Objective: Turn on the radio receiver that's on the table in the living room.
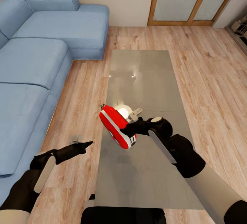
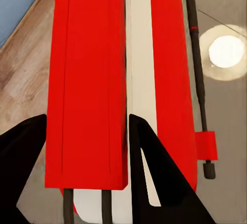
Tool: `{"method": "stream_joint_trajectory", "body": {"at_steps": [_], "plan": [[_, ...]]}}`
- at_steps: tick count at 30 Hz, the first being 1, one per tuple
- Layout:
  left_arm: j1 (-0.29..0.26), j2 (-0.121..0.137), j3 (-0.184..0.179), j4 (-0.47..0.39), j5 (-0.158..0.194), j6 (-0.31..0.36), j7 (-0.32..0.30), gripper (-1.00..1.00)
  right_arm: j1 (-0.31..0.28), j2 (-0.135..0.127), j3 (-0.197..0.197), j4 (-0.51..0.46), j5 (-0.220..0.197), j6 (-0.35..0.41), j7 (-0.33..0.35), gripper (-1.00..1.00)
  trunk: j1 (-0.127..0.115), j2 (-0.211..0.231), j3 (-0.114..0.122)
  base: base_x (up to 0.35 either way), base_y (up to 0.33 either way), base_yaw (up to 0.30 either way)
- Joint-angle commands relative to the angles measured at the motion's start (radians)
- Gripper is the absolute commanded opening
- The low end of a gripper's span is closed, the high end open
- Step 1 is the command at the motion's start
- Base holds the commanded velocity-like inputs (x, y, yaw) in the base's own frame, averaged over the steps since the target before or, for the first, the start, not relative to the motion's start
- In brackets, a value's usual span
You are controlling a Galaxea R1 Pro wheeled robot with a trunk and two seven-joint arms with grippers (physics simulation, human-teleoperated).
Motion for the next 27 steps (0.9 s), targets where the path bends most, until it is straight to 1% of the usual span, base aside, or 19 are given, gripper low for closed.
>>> {"method": "stream_joint_trajectory", "body": {"at_steps": [1,2,4,7,10,12,13,14,15,16,17,20,23,27], "plan": [[-0.006,-0.004,-0.001,0.030,-0.004,-0.026,0.000,-1.00,0.000,0.000,0.000,0.000,-0.016,0.001,0.001,-1.00,0.000,0.000,0.000,0.000,0.000,0.000],[-0.007,-0.007,-0.001,0.040,-0.005,-0.039,0.000,-1.00,0.000,0.000,0.000,0.000,-0.016,0.001,0.001,-1.00,0.000,0.000,0.000,0.000,0.000,0.000],[-0.011,-0.022,-0.002,0.054,-0.007,-0.053,0.000,-1.00,0.000,0.000,0.001,0.000,-0.016,0.001,0.001,-1.00,0.000,0.000,0.000,0.000,0.000,0.000],[-0.025,-0.049,-0.003,0.068,-0.016,-0.060,0.000,-1.00,0.000,0.000,0.001,0.000,-0.016,0.001,0.001,-1.00,0.000,0.000,0.000,0.000,0.000,0.000],[-0.060,-0.082,-0.004,0.107,-0.036,-0.063,0.000,-1.00,0.000,0.000,0.001,-0.001,-0.015,0.001,0.001,-1.00,0.000,0.000,0.000,0.000,0.000,0.000],[-0.103,-0.125,-0.005,0.157,-0.050,-0.069,0.000,-1.00,0.000,0.000,0.003,-0.004,-0.015,0.001,0.001,-1.00,0.000,0.000,0.000,0.000,0.000,0.000],[-0.118,-0.141,-0.005,0.172,-0.061,-0.072,0.000,-1.00,0.000,0.000,0.003,-0.004,-0.015,0.001,0.001,-1.00,0.000,0.000,0.000,0.000,0.000,0.000],[-0.131,-0.157,-0.006,0.184,-0.075,-0.076,0.000,-1.00,0.000,0.000,0.003,-0.005,-0.015,0.001,0.001,-1.00,0.000,0.000,0.000,0.000,0.000,0.000],[-0.136,-0.164,-0.006,0.189,-0.083,-0.077,0.000,-1.00,0.000,0.000,0.003,-0.005,-0.015,0.001,0.001,-1.00,0.000,0.000,0.000,0.000,0.000,0.000],[-0.145,-0.182,-0.006,0.199,-0.107,-0.079,0.000,-1.00,0.000,0.000,0.003,-0.006,-0.015,0.001,0.001,-1.00,0.000,0.000,0.000,0.000,0.000,0.000],[-0.150,-0.192,-0.006,0.205,-0.125,-0.081,0.000,-1.00,0.000,-0.001,0.003,-0.006,-0.015,0.001,0.001,-1.00,0.000,0.000,0.000,0.000,0.000,0.000],[-0.154,-0.200,-0.006,0.228,-0.139,-0.089,-0.001,-1.00,0.001,0.000,0.003,-0.006,-0.015,0.001,0.001,-1.00,0.000,0.000,0.000,0.000,0.000,0.000],[-0.155,-0.203,-0.006,0.261,-0.143,-0.129,-0.003,-1.00,0.001,0.000,0.004,-0.006,-0.015,0.001,0.001,-1.00,0.000,0.000,0.000,0.000,0.000,0.000],[-0.155,-0.204,-0.006,0.294,-0.143,-0.147,-0.004,-1.00,0.000,0.000,0.005,-0.006,-0.015,0.001,0.001,-1.00,0.000,0.000,0.000,0.000,0.000,0.000]]}}
